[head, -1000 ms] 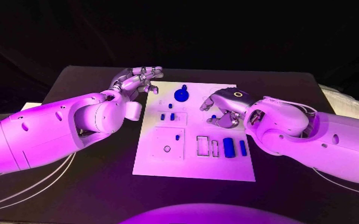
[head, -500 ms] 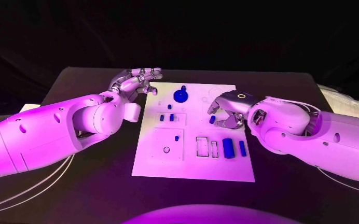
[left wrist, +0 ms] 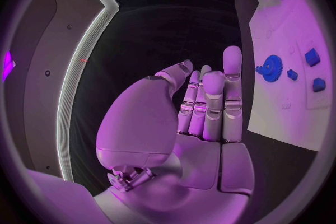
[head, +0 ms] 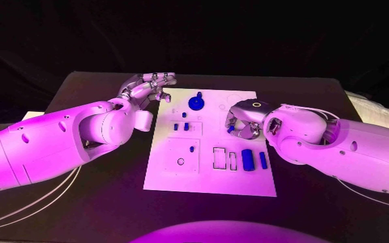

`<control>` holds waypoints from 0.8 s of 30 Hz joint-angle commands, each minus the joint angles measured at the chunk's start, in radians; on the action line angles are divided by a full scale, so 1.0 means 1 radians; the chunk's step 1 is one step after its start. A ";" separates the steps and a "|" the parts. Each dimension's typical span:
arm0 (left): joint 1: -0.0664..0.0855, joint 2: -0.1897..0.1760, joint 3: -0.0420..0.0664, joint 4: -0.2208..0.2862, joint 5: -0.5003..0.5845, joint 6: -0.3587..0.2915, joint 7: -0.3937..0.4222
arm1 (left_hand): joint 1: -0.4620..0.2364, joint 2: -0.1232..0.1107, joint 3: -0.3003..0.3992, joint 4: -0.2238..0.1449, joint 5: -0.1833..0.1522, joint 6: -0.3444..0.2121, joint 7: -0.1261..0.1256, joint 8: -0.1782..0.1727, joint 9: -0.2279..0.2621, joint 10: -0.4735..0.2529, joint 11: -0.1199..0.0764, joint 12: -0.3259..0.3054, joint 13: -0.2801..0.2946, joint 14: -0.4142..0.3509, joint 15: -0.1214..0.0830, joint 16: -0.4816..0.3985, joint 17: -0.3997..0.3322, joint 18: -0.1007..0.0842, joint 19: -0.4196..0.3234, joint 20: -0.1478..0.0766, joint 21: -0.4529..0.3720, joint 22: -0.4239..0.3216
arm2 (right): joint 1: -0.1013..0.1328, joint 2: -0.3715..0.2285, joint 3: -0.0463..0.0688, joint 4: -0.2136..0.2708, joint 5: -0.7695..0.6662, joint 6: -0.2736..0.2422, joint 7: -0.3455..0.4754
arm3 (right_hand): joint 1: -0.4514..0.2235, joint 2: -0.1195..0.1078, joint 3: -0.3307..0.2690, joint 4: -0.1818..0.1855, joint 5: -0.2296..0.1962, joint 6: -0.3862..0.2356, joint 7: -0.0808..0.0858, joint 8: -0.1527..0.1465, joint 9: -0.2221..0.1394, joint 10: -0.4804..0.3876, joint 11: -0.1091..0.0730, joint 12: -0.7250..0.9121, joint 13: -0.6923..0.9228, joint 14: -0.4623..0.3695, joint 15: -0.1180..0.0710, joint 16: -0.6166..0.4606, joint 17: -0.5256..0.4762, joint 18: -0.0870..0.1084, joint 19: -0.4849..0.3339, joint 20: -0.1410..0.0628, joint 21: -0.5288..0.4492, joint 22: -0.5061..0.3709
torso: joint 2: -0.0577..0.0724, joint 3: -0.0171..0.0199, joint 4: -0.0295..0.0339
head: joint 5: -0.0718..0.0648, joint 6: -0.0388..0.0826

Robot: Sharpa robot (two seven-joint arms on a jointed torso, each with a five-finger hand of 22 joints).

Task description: Assemble the parts on the task board

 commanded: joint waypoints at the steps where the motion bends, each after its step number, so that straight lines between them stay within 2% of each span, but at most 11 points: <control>1: 0.000 0.001 0.001 0.002 -0.005 0.019 0.005 | 0.009 -0.002 0.002 -0.005 0.005 -0.005 0.000 0.003 -0.001 -0.007 -0.003 0.007 0.000 -0.005 -0.001 0.003 -0.001 0.008 -0.001 -0.001 -0.004 -0.001 | -0.003 0.004 -0.002 -0.002 -0.016 0.014 0.004 | 0.007 0.018 0.019 -0.001 -0.015 0.023 -0.001 0.011 0.004 0.032 -0.007 0.008 0.003 0.023 -0.007 0.011 0.008 0.003 0.009 -0.004 0.008 0.008 | 0.000 0.0004 -0.0006 | 0.000 -0.002; 6: 0.000 0.001 0.001 0.002 -0.005 0.019 0.005 | 0.009 -0.002 0.002 -0.005 0.005 -0.005 0.000 0.003 -0.001 -0.007 -0.003 0.007 0.000 -0.005 -0.001 0.003 -0.001 0.008 -0.001 -0.001 -0.004 -0.001 | -0.004 0.006 -0.002 -0.007 -0.033 -0.014 -0.004 | 0.032 0.036 0.056 -0.021 -0.020 0.052 -0.003 0.021 0.009 0.073 -0.015 0.011 0.005 0.026 -0.016 0.025 0.024 0.000 0.016 -0.011 0.023 0.027 | -0.001 0.0004 -0.0014 | -0.001 -0.003; 12: 0.000 0.001 0.001 0.001 -0.005 0.019 0.004 | 0.010 -0.002 0.002 -0.007 0.005 -0.005 0.000 0.005 0.000 -0.009 -0.003 0.010 0.000 -0.006 -0.001 0.003 -0.002 0.008 -0.001 -0.001 -0.006 -0.002 | -0.004 0.003 -0.002 -0.003 -0.054 -0.085 -0.003 | 0.060 0.051 0.109 -0.056 -0.020 0.061 0.001 0.020 0.011 0.105 -0.018 0.007 0.007 0.027 -0.020 0.037 0.037 -0.002 0.020 -0.018 0.035 0.041 | -0.001 0.0009 -0.0004 | -0.002 -0.005; 16: 0.000 0.001 0.001 0.000 -0.005 0.019 0.004 | 0.010 -0.002 0.002 -0.007 0.005 -0.005 0.000 0.005 0.000 -0.009 -0.003 0.010 0.000 -0.006 -0.001 0.003 -0.002 0.008 -0.001 -0.001 -0.006 -0.002 | -0.003 -0.013 0.000 0.029 -0.043 -0.124 0.006 | 0.061 0.043 0.130 -0.071 -0.020 0.063 0.003 0.018 0.011 0.121 -0.018 0.004 0.010 0.027 -0.021 0.042 0.042 -0.004 0.022 -0.020 0.041 0.049 | -0.001 0.0001 -0.0011 | -0.001 -0.004; 24: 0.000 0.003 0.001 -0.001 -0.006 0.019 0.004 | 0.010 -0.002 0.002 -0.007 0.005 -0.005 0.000 0.005 0.000 -0.009 -0.003 0.010 0.000 -0.006 -0.001 0.003 -0.002 0.008 -0.001 -0.001 -0.006 -0.002 | 0.015 -0.047 0.008 0.122 0.017 -0.159 0.013 | 0.052 0.030 0.137 -0.079 -0.020 0.060 0.007 0.013 0.009 0.121 -0.016 -0.003 0.010 0.026 -0.020 0.044 0.042 -0.004 0.021 -0.020 0.043 0.051 | -0.002 -0.0007 -0.0018 | 0.000 -0.003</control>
